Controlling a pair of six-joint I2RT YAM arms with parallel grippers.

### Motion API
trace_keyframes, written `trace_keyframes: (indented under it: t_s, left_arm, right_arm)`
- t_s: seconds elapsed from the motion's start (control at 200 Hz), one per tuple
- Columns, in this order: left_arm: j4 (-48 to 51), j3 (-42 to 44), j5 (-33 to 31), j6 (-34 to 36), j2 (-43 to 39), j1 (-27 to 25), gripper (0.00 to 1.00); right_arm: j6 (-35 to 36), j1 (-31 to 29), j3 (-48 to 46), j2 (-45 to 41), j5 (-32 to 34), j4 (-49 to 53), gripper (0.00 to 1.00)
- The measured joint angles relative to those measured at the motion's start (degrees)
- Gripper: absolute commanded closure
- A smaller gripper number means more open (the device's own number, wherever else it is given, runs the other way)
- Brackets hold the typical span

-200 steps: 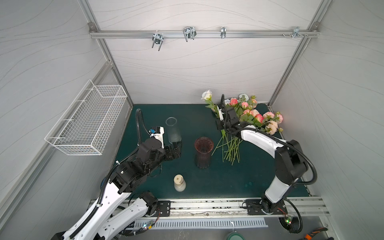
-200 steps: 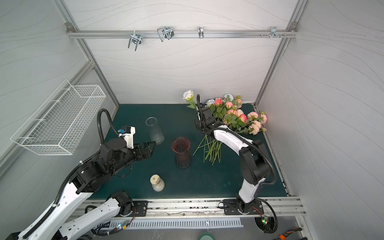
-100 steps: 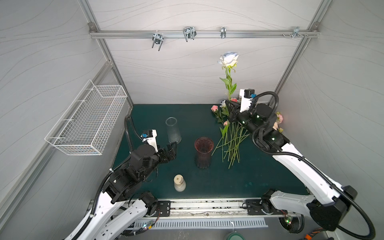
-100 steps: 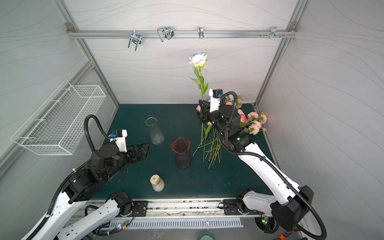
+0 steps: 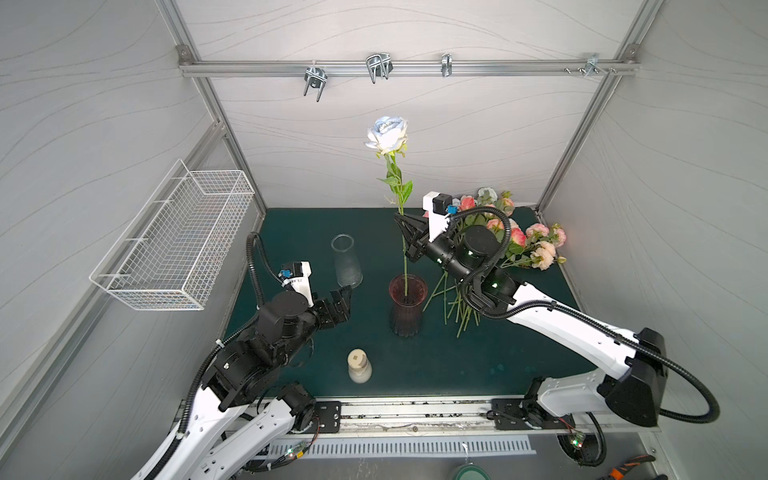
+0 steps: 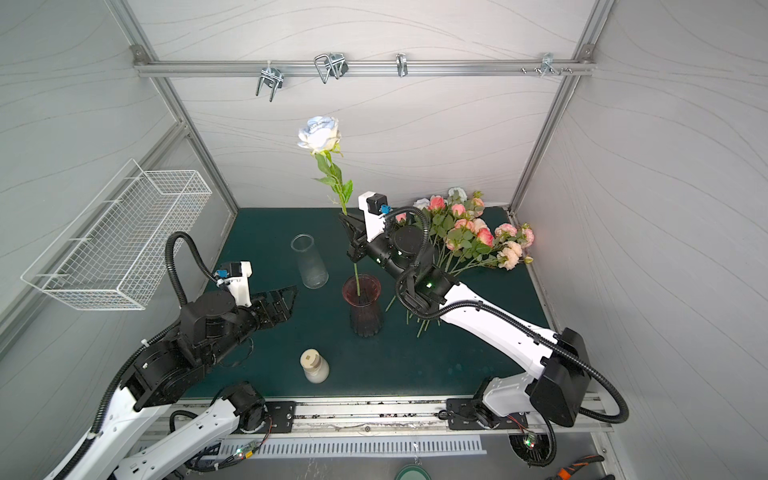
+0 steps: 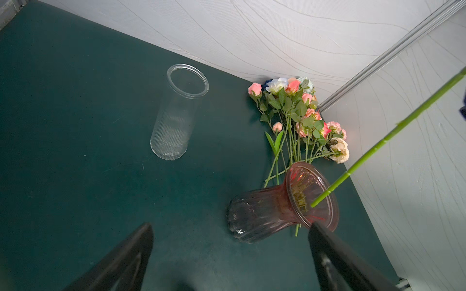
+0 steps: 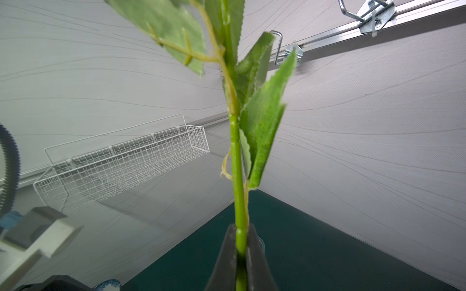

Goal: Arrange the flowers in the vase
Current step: 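Lower the white rose into the red vase and open the right gripper, then move the right gripper back to the rose pile and grasp a pink rose stem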

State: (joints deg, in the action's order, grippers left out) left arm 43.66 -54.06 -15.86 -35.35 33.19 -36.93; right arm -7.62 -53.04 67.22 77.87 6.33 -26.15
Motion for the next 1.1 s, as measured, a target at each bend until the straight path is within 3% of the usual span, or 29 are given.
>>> trace_keyframes:
  t_s: [0.12, 0.39, 0.675, 0.75, 0.855, 1.015, 1.101]
  left_arm:
    - [-0.09, 0.0, 0.57, 0.02, 0.0, 0.0, 0.02]
    - [-1.07, 0.0, 3.32, 0.61, 0.87, 0.0, 0.01]
    - [-0.92, -1.07, 5.11, 0.94, 2.8, 0.0, 0.01]
    - [-0.9, -1.62, 5.51, 1.11, 3.23, 0.0, 0.01]
    - [-0.63, -1.68, 5.62, 1.16, 3.32, 0.0, 0.01]
    - [-0.61, -1.66, 5.55, 1.14, 3.28, 0.0, 0.01]
    - [-0.59, -1.66, 5.55, 1.11, 3.26, 0.0, 0.01]
  right_arm:
    - [0.35, 0.0, -4.66, 0.0, 1.88, -2.51, 1.0]
    - [-2.84, -0.31, -11.65, -2.43, 3.89, 1.81, 0.54]
    - [-7.82, -0.96, -15.13, -16.59, 6.97, 12.26, 0.35]
    - [-10.1, -0.61, -15.08, -20.37, 9.14, 16.41, 0.35]
    - [-15.12, 3.3, -13.88, -22.77, 10.23, 25.07, 0.43]
    - [-25.09, 20.83, -13.7, -18.88, 6.19, 36.3, 0.48]
    - [-27.91, 26.95, -14.86, -14.12, 5.49, 39.95, 0.48]
